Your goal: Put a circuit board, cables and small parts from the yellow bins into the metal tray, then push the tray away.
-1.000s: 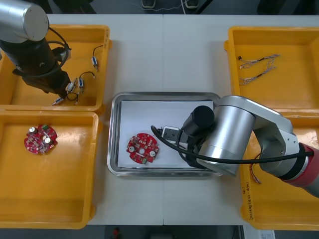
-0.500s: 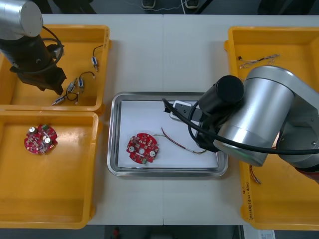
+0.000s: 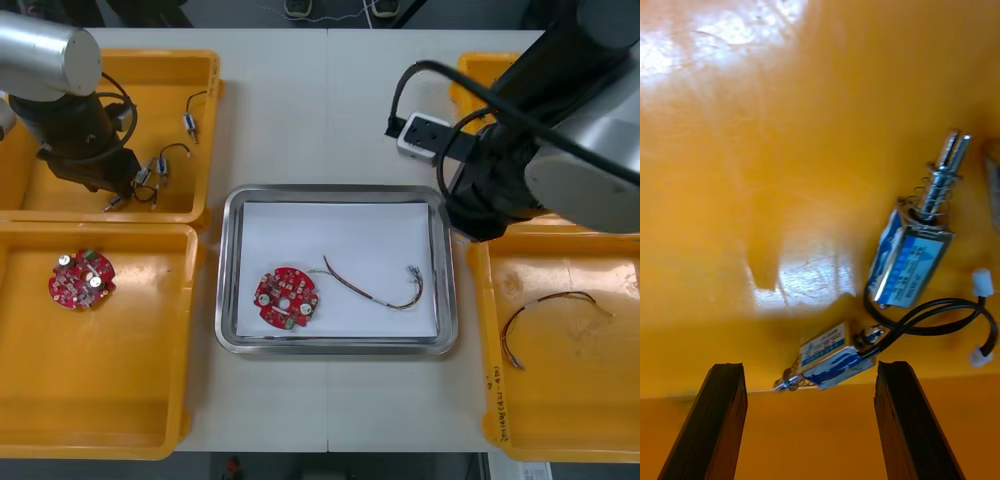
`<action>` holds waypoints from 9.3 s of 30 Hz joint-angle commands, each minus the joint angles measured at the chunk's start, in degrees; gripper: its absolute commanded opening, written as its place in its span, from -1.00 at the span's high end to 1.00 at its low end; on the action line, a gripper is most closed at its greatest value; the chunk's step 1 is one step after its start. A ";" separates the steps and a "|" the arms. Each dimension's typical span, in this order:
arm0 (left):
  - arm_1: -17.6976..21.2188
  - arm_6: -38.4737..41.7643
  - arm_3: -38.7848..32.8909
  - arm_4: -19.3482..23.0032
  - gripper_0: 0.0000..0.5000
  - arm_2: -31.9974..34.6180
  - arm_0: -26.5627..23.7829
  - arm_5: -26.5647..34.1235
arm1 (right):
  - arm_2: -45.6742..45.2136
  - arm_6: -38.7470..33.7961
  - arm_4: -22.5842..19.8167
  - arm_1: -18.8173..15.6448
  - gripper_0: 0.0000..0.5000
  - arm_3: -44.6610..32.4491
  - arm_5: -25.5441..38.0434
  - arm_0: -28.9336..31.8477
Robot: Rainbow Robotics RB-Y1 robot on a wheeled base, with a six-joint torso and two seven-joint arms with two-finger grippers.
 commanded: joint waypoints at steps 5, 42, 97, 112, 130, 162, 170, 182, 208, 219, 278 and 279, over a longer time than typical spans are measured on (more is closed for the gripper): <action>-1.67 -9.07 0.99 0.94 -1.00 -0.48 -3.08 -0.55 | -13.87 -1.30 -3.86 -4.98 -1.00 6.79 0.17 -2.04; -1.67 -8.80 3.45 3.58 1.00 -4.70 -2.90 -2.93 | -24.77 -28.54 9.15 0.47 -1.00 51.53 0.17 -21.82; 1.58 5.79 -26.61 1.74 1.00 9.19 -0.18 17.90 | -33.30 -71.35 23.74 12.51 -1.00 95.83 -34.69 -30.61; -3.43 16.69 -37.42 2.61 1.00 9.19 4.57 19.57 | -35.85 -73.46 24.35 13.91 -1.00 101.01 -35.83 -32.98; -9.67 28.20 -40.40 2.53 1.00 0.66 5.36 14.56 | -35.85 -74.95 26.73 14.44 -1.00 104.35 -37.24 -31.49; -10.81 33.56 -32.93 5.87 1.00 -14.02 5.36 1.99 | -36.29 -75.21 26.46 14.09 1.00 104.61 -37.68 -29.20; -10.81 33.82 -32.32 5.78 0.99 -15.34 5.45 0.59 | -36.90 -74.95 26.29 12.86 1.00 98.73 -30.29 -29.11; -10.81 35.05 -31.88 6.48 -1.00 -15.34 5.45 -0.20 | -37.69 -74.16 25.58 10.57 1.00 85.72 -15.53 -29.03; -10.02 34.18 -34.60 8.50 -1.00 -4.88 0.70 9.46 | -35.06 -67.22 15.21 10.31 1.00 44.58 0.17 -18.22; -5.28 28.90 -34.43 8.77 -1.00 -3.12 -0.97 12.19 | -28.11 -53.15 13.45 9.52 1.00 29.82 0.17 -10.83; -2.82 -27.70 3.63 -6.35 -1.00 5.23 -10.02 -0.29 | 7.04 19.71 1.68 7.41 1.00 17.87 -12.45 -4.42; -2.90 -27.79 3.72 -6.53 -1.00 5.23 -10.02 -0.38 | 7.57 19.71 1.85 7.41 1.00 18.13 -12.72 -4.42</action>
